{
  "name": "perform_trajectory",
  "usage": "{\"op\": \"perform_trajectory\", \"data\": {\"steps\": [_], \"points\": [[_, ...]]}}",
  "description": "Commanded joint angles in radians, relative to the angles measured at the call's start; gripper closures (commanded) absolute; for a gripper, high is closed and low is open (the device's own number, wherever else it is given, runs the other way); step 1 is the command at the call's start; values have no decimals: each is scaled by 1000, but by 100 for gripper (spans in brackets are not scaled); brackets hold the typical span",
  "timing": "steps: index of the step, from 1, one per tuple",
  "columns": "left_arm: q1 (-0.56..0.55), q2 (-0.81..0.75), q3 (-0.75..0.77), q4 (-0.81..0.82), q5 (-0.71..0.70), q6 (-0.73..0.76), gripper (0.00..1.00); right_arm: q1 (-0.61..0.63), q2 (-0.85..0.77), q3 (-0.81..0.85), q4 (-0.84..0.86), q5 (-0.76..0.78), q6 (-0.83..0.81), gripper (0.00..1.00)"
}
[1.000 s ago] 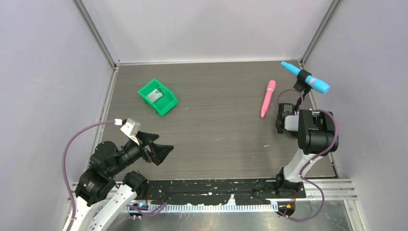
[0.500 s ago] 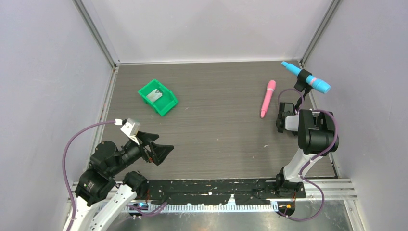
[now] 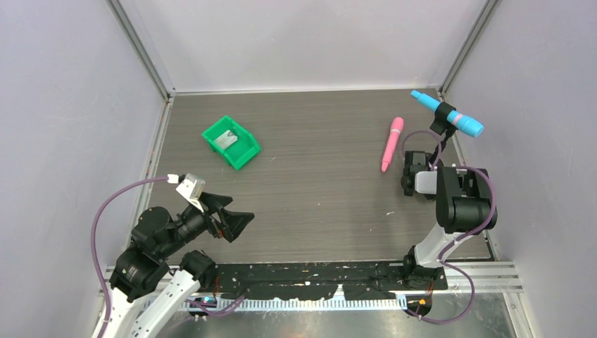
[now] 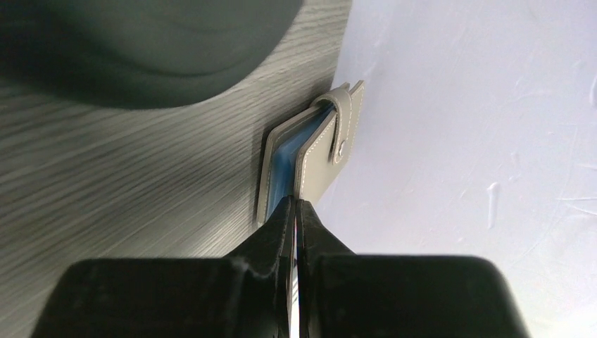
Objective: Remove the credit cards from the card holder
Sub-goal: Pick up the card holder from the corner of the board, then place the card holder at the center of the board.
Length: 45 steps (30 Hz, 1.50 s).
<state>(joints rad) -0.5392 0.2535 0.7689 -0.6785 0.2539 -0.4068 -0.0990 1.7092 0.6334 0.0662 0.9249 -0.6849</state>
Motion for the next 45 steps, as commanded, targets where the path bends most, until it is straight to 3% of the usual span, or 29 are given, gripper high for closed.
{"op": "perform_trajectory", "data": {"steps": [1,5,10,14,20,29,31,34,39,45], "points": [[-4,-15,-3,23,12,14,1,89,-68,-15,-71,-38,21,95],[-4,-13,-4,22,4,15,1,194,-80,33,-259,-67,78,95],[-4,-11,9,-3,-46,25,1,263,-113,156,-556,-171,271,95],[-4,-24,9,-8,-85,28,1,351,-165,195,-686,-243,344,95],[-4,-30,18,-31,-162,36,1,441,-242,306,-917,-540,337,95],[-4,-43,17,-47,-244,26,1,596,-291,616,-1203,-881,369,95],[-4,-46,14,-47,-269,16,1,660,-306,639,-1202,-951,420,95],[-4,-52,5,-52,-294,-22,1,811,-364,582,-1052,-933,516,95],[-4,-45,-22,-78,-270,-113,1,1090,-389,393,-710,-715,632,95],[-4,14,-13,-143,-222,-177,1,1334,-229,300,-550,-451,658,94]]}}
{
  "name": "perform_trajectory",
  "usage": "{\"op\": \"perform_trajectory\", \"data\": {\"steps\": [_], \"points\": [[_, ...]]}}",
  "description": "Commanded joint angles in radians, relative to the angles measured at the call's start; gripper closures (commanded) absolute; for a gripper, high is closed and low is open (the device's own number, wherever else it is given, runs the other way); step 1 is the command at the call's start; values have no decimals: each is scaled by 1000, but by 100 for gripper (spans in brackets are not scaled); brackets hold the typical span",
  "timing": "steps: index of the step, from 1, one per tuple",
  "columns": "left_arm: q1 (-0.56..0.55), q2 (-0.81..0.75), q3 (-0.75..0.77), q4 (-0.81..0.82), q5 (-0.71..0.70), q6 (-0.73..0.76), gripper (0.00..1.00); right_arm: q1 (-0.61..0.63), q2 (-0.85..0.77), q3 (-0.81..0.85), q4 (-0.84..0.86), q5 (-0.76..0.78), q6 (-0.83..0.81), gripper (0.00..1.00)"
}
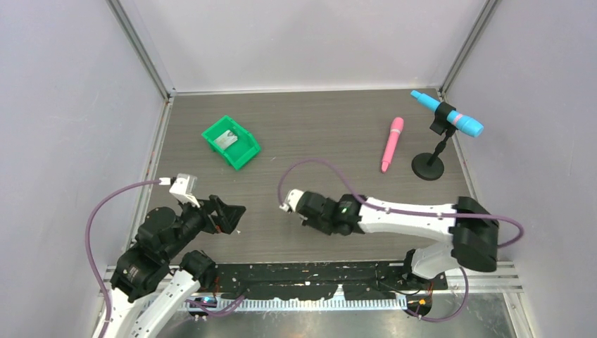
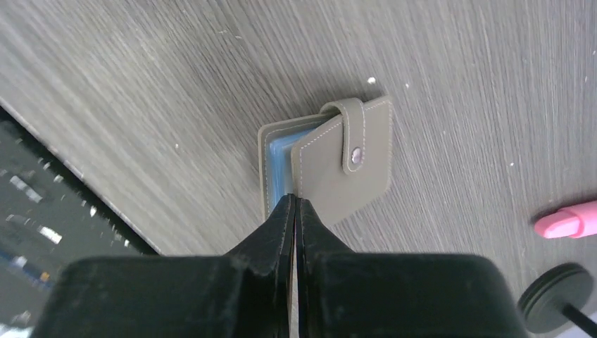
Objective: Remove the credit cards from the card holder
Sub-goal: Place the card holder at the center of the board, then open the card holder at the center of the board.
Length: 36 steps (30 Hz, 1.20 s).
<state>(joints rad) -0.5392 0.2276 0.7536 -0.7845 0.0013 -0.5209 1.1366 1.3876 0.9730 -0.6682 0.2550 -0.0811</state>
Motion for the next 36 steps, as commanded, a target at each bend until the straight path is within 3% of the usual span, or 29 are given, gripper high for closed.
{"op": "perform_trajectory", "data": {"steps": [1,7,9,12,14,24,30,36], "points": [[-4,46,-7,-37,38,-73,1,115,116,-44,204,264,70,93],[-4,106,-75,-9,115,-106,1,164,187,-71,271,263,216,69],[-4,140,-88,9,135,-114,3,164,135,-120,327,216,255,62],[-4,191,-107,64,185,-145,5,164,-17,-233,421,160,336,42],[-4,222,-120,109,212,-164,7,163,-114,-287,477,141,432,37],[-62,497,-141,332,253,-165,17,102,-328,-364,343,313,994,41],[-224,711,-34,374,154,-108,18,2,-427,-462,344,267,1156,40],[-249,929,-27,560,225,-135,26,-50,-504,-591,427,262,1250,37]]}}
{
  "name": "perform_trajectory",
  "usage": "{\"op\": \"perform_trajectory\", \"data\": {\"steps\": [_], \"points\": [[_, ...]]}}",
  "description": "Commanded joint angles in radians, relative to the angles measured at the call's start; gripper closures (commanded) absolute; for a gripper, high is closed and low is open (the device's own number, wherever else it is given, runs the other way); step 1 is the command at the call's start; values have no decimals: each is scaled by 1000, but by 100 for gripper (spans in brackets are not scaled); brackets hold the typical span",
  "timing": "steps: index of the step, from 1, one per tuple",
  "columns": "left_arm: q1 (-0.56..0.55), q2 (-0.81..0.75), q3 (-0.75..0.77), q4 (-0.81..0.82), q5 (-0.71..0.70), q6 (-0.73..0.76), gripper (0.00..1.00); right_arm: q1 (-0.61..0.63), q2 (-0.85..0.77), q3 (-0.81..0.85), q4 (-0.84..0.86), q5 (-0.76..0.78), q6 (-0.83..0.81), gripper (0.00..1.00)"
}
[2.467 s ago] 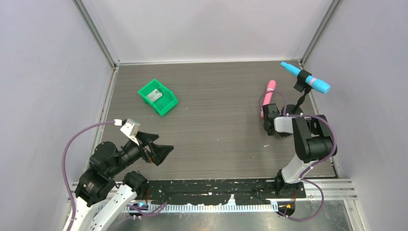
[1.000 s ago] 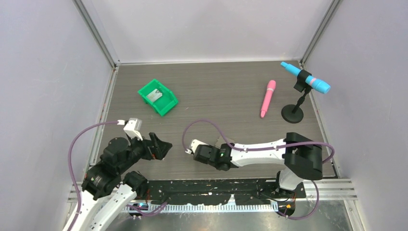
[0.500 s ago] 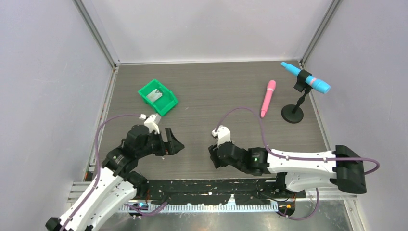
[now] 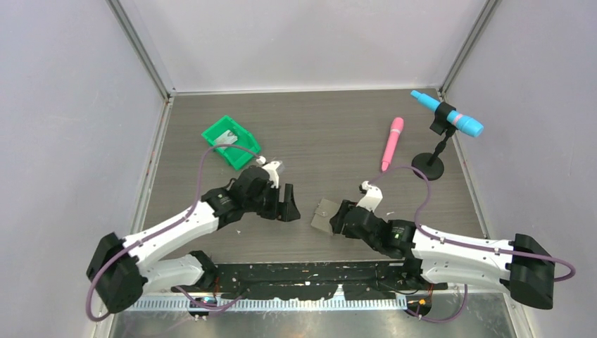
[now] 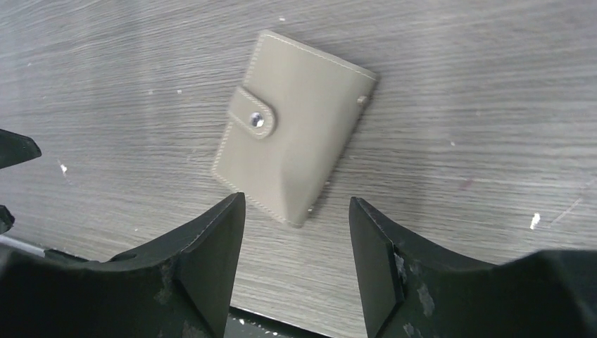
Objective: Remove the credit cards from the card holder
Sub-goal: Open the card holder at the center of the board.
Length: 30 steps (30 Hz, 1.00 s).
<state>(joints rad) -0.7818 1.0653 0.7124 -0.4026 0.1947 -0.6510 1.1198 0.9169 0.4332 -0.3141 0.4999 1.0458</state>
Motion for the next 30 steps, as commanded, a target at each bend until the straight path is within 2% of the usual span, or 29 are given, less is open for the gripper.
{"op": "perform_trajectory", "data": {"steps": [1,6,10,15,22,30], "points": [[-9,107,7,217,51,-10,28,-39,-35,-72,89,2,119,36],[-22,248,19,314,98,-12,39,-82,-70,-135,177,-19,125,35],[-34,327,19,381,125,-13,42,-115,-79,-183,249,-47,130,35],[-42,432,25,441,158,-13,51,-129,-65,-202,291,-51,130,36],[-52,539,24,515,200,-36,69,-136,7,-209,345,-77,143,36],[-60,609,14,537,175,-39,79,-139,107,-230,456,-122,170,38]]}}
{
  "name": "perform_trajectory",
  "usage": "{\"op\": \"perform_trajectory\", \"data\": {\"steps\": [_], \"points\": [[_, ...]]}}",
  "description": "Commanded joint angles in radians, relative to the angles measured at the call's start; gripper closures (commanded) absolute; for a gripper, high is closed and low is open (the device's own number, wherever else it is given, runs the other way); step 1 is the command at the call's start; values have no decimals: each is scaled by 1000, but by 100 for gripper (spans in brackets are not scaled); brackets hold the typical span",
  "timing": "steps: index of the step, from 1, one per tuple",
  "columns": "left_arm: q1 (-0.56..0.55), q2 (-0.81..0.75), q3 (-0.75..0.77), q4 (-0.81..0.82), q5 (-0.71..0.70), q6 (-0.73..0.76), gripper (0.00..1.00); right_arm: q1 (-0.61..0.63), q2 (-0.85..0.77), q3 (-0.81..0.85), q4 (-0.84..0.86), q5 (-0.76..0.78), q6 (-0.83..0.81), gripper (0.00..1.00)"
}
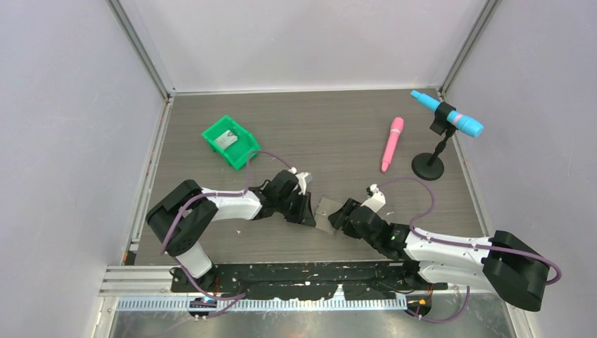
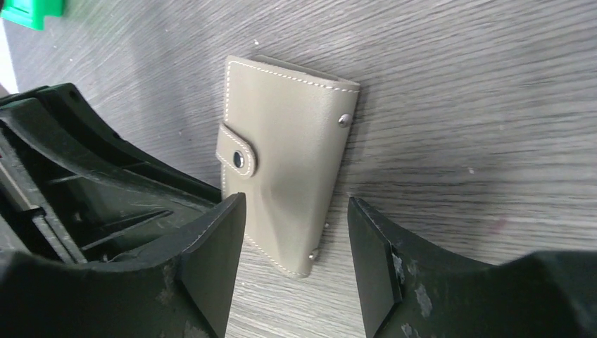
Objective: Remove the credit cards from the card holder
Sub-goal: Open the card holder at the center of the board.
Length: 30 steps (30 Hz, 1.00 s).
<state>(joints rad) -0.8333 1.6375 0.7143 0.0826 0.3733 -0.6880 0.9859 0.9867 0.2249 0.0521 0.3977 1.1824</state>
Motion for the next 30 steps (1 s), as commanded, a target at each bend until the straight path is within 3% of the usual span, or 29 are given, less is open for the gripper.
{"op": "perform_trajectory", "data": {"steps": [1,4,6,7,9,11,15,20,25,30], "points": [[-10,45,11,56,2,-5,81,-5,52,-25,118,-24,37,38],[-17,54,0,73,4,-11,85,-7,74,-54,202,-45,49,42],[-22,51,-7,75,3,-10,85,-8,78,-70,233,-47,53,55],[-25,49,-11,75,1,-10,85,-8,72,-74,239,-45,54,68],[-29,41,-19,75,-2,-12,85,-8,47,-83,241,-36,43,84],[-30,24,-26,70,-6,-19,85,-8,12,-86,232,-36,19,93],[-30,-36,-21,17,-18,-42,77,-7,-46,-48,167,-57,-69,95],[-32,-161,21,-144,-95,-56,56,-2,-92,4,66,-73,-116,95],[-38,-257,61,-210,-128,-71,51,48,-85,71,-10,-47,-156,95],[-44,-229,116,-242,-132,-61,50,131,-65,111,-35,26,-142,95]]}}
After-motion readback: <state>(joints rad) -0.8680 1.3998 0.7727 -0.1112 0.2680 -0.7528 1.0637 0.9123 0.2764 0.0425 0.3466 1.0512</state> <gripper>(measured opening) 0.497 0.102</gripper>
